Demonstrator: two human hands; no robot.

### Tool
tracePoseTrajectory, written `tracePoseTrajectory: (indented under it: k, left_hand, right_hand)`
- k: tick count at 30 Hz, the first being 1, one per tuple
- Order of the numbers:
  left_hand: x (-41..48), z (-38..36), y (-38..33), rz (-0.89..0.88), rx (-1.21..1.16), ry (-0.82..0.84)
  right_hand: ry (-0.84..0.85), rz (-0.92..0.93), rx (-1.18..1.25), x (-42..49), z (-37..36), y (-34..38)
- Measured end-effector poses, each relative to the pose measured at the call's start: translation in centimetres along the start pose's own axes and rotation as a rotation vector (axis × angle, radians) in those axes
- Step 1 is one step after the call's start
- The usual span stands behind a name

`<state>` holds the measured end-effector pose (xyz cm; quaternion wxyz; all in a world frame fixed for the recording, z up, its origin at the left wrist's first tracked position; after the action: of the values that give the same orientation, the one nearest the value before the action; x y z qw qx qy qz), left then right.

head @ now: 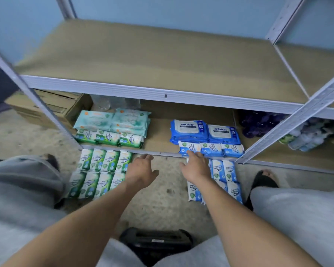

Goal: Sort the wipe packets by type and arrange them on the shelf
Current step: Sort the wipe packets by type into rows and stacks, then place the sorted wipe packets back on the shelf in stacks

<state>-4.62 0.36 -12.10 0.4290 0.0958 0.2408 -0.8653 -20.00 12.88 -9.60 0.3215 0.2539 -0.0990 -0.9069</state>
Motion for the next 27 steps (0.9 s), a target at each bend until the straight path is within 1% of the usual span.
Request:
tracePoseTrajectory:
  k: [7, 11, 15, 21, 27]
  left_hand:
    - [-2.2, 5.9, 3.4, 0.017, 0.035, -0.047]
    - [-2.9, 9.7, 4.2, -0.025, -0.043, -0.096]
    - [-3.5, 12.6, 6.3, -0.024, -0.104, -0.147]
    - [-4.4, 14.1, 9.5, 0.032, -0.176, -0.148]
    - [-5.0, 14.7, 10.9, 0.089, -0.212, -0.173]
  right_hand:
    - [-0.005, 0.095, -0.061, -3.6, 1.8, 6.7]
    - [-0.026, 0.129, -0.066, -4.9, 3.2, 9.8]
    - [-0.04, 0.161, -0.084, -5.6, 4.2, 13.1]
    - [-0.033, 0.192, -0.081, -5.7, 3.9, 16.2]
    - [-0.029, 0.21, -0.048, -6.2, 3.5, 17.0]
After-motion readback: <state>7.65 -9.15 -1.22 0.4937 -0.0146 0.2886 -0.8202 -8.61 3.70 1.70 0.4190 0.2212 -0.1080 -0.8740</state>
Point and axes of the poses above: each hand's wrist, its own x-axis towards the middle knuckle, its own z-axis out of the back of the hand, y = z × x, the point moved 8 cm from there along x, towards the middle knuckle, and after that the axes turned 3 degrees about z, right-handed, at the moved point
